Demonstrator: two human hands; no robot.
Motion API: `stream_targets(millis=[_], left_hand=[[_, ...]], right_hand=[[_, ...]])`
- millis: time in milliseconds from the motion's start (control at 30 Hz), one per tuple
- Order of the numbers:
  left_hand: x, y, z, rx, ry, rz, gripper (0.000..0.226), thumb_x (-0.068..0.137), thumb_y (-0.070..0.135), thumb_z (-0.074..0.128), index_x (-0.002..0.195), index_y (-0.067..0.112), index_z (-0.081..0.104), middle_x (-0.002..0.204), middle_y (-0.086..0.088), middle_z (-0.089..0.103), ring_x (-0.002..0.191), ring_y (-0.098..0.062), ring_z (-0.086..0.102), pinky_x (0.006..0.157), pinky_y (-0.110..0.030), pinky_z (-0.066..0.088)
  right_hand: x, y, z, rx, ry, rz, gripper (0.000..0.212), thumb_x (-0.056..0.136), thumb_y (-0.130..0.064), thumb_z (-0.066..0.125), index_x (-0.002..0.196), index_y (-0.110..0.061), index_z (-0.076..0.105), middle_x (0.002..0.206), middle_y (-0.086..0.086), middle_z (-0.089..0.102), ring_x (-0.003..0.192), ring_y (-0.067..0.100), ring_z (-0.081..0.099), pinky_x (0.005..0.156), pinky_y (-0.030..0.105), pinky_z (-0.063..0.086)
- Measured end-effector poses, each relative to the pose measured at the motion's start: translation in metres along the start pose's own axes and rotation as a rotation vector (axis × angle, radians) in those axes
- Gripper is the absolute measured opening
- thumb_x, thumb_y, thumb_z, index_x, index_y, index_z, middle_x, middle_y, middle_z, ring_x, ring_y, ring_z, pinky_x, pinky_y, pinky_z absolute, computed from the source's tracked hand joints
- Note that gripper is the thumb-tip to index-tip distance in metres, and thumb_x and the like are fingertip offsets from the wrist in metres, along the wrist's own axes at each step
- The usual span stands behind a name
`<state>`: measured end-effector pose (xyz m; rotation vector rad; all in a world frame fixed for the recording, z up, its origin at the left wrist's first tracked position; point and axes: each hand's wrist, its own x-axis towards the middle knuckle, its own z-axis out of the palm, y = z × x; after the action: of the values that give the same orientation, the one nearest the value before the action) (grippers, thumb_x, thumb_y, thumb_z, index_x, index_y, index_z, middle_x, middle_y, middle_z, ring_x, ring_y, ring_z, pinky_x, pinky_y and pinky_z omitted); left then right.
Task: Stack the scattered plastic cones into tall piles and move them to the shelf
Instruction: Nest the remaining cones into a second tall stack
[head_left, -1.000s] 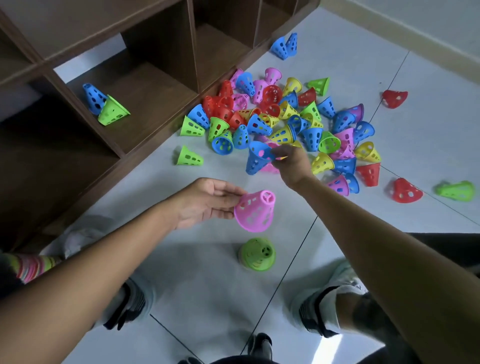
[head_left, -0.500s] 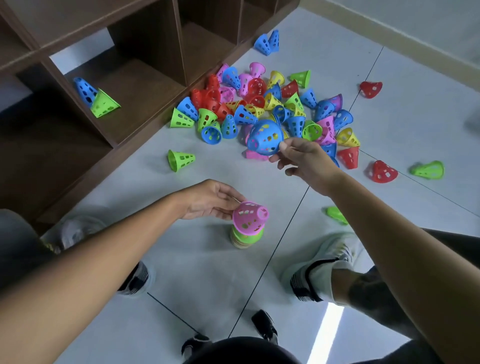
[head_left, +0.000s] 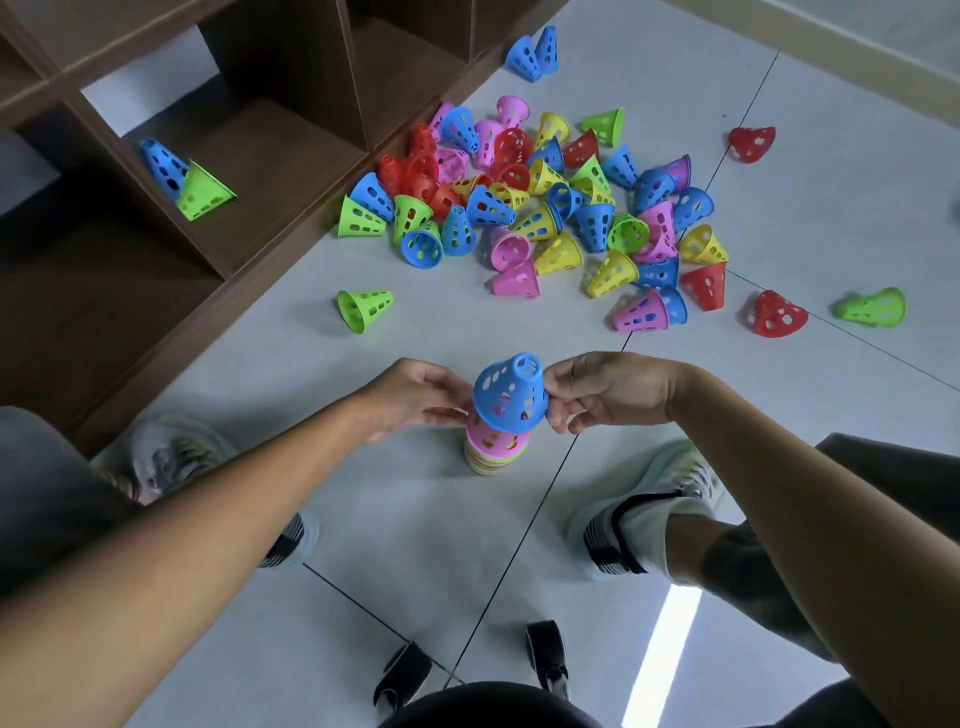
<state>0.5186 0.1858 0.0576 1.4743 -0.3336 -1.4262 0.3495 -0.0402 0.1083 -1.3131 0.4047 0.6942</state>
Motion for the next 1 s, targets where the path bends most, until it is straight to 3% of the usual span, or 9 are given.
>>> stream_targets(millis=[167, 233, 333, 433, 567, 700, 833, 1000], left_hand=[[0.005, -0.005, -0.013, 0.02, 0.106, -0.004, 0.018, 0.092, 0.007, 0.068, 0.105, -0.005, 0.068, 0.097, -0.017, 0.071, 0.082, -0.026, 0.068, 0.082, -0.032, 0.061], [0.012, -0.001, -0.022, 0.066, 0.223, 0.043, 0.007, 0.092, 0.006, 0.068, 0.098, 0.002, 0.068, 0.092, -0.014, 0.071, 0.074, -0.023, 0.065, 0.078, -0.03, 0.06], [0.028, 0.008, -0.051, 0.308, 0.502, 0.149, 0.011, 0.09, 0.009, 0.069, 0.093, 0.018, 0.063, 0.082, -0.005, 0.065, 0.069, -0.023, 0.059, 0.069, -0.032, 0.055], [0.037, 0.016, -0.077, 0.589, 0.623, 0.16, 0.032, 0.087, 0.023, 0.071, 0.116, 0.027, 0.058, 0.089, -0.003, 0.065, 0.077, -0.025, 0.062, 0.075, -0.036, 0.052], [0.046, 0.015, -0.099, 0.779, 0.632, 0.072, 0.058, 0.09, 0.03, 0.068, 0.143, 0.03, 0.044, 0.116, -0.014, 0.054, 0.101, -0.03, 0.057, 0.087, -0.033, 0.046], [0.06, 0.006, -0.114, 0.814, 0.615, -0.002, 0.066, 0.091, 0.033, 0.067, 0.15, 0.031, 0.037, 0.139, -0.023, 0.04, 0.124, -0.037, 0.049, 0.1, -0.036, 0.043], [0.072, 0.0, -0.13, 0.813, 0.597, 0.001, 0.072, 0.09, 0.035, 0.069, 0.153, 0.031, 0.034, 0.151, -0.016, 0.028, 0.138, -0.033, 0.039, 0.115, -0.036, 0.034], [0.09, 0.001, -0.152, 0.813, 0.584, 0.022, 0.076, 0.088, 0.037, 0.072, 0.153, 0.032, 0.033, 0.161, -0.008, 0.016, 0.147, -0.029, 0.024, 0.119, -0.04, 0.027]], right_hand=[[0.006, 0.015, 0.0, -0.04, 0.008, 0.055, 0.019, 0.097, -0.029, 0.056, 0.086, -0.018, 0.066, 0.088, 0.006, 0.071, 0.08, 0.015, 0.064, 0.075, 0.03, 0.044], [0.008, 0.019, -0.001, -0.073, 0.028, 0.076, 0.02, 0.1, -0.027, 0.055, 0.087, -0.015, 0.065, 0.089, 0.006, 0.072, 0.082, 0.014, 0.065, 0.076, 0.03, 0.044], [0.012, 0.021, -0.003, -0.133, 0.048, 0.108, 0.024, 0.101, -0.025, 0.052, 0.089, -0.012, 0.067, 0.093, 0.006, 0.073, 0.086, 0.014, 0.065, 0.079, 0.03, 0.044], [0.016, 0.02, -0.005, -0.164, 0.044, 0.141, 0.026, 0.1, -0.025, 0.053, 0.091, -0.01, 0.072, 0.098, 0.008, 0.074, 0.089, 0.015, 0.065, 0.079, 0.029, 0.044], [0.025, 0.015, -0.01, -0.205, 0.044, 0.204, 0.025, 0.1, -0.025, 0.054, 0.095, -0.01, 0.073, 0.101, 0.01, 0.075, 0.088, 0.015, 0.067, 0.076, 0.027, 0.044], [0.04, 0.006, -0.023, -0.258, 0.065, 0.287, 0.029, 0.099, -0.029, 0.059, 0.108, -0.004, 0.07, 0.102, 0.012, 0.076, 0.086, 0.016, 0.068, 0.073, 0.026, 0.046], [0.058, -0.012, -0.037, -0.302, 0.109, 0.327, 0.027, 0.099, -0.03, 0.057, 0.111, -0.007, 0.067, 0.104, 0.007, 0.076, 0.088, 0.017, 0.068, 0.074, 0.028, 0.047], [0.088, -0.037, -0.051, -0.23, 0.395, 0.143, 0.025, 0.098, -0.022, 0.058, 0.122, -0.015, 0.062, 0.115, 0.004, 0.07, 0.097, 0.021, 0.069, 0.078, 0.032, 0.05]])
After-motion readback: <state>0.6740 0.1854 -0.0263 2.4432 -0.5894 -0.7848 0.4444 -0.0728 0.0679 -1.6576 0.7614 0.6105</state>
